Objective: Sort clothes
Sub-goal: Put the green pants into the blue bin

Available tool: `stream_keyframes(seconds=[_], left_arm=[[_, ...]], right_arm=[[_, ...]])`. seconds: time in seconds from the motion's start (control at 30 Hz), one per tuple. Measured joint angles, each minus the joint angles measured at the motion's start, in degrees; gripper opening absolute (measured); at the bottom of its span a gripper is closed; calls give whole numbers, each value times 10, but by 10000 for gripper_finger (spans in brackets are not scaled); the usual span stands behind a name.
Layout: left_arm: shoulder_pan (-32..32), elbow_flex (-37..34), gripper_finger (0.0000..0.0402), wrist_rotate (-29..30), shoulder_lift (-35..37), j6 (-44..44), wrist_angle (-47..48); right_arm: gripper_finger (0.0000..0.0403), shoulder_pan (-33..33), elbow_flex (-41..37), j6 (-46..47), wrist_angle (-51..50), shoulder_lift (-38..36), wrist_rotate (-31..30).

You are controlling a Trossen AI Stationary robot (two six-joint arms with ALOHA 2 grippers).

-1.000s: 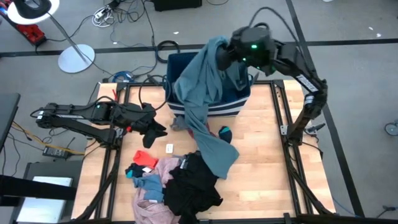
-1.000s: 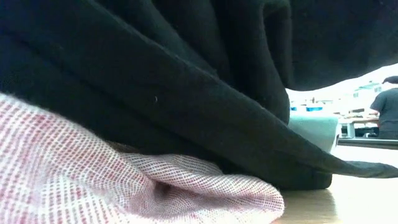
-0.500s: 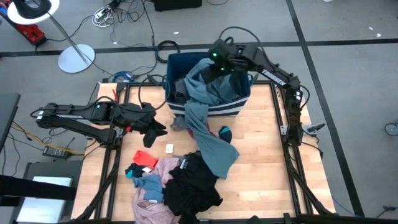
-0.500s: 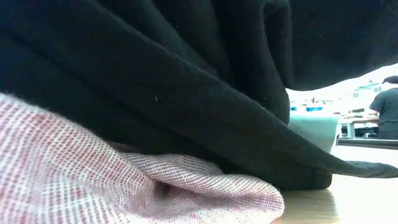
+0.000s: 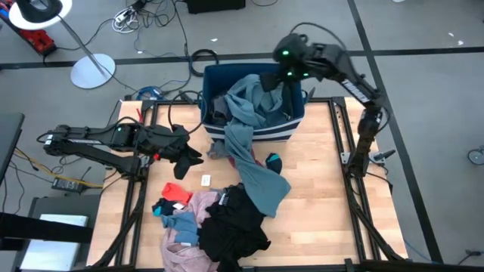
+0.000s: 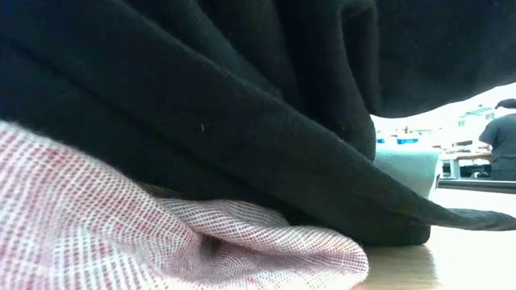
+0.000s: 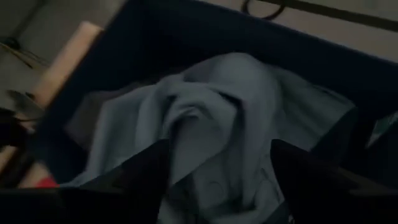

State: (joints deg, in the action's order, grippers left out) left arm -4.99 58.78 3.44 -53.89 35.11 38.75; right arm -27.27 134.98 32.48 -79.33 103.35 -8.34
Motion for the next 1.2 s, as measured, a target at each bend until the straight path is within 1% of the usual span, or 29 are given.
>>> stream_keyframes(seconds=[0.1,0.2,0.37,0.47,0.53,0.63,0.73,0.9,0.97,1.07,1.2], left_arm=[[0,0,147,0,0,0,0],[0,0,147,0,0,0,-1],[0,0,147,0,0,0,-1],[0,0,147,0,0,6,-3],[0,0,147,0,0,11,-3],[0,0,147,0,0,11,-3],[0,0,147,-1,0,11,-3],[0,0,147,-1,0,11,-3],[0,0,147,-4,0,11,-3],[0,0,147,-7,0,11,-3],[0,0,147,-11,0,13,-3]], right_arm=[[296,15,1,11,-11,-37,24],[303,61,1,10,-33,-56,27],[299,171,-1,9,-63,-56,-17],[293,236,-19,11,-69,-51,-47],[290,270,-45,26,-78,-50,-44],[284,305,-106,60,-87,-51,-11],[277,327,-189,79,-66,-50,-8],[270,340,-349,101,60,-49,34],[270,339,-408,114,117,-49,33],[270,336,-480,129,175,-49,7],[268,325,-568,138,268,-49,16]])
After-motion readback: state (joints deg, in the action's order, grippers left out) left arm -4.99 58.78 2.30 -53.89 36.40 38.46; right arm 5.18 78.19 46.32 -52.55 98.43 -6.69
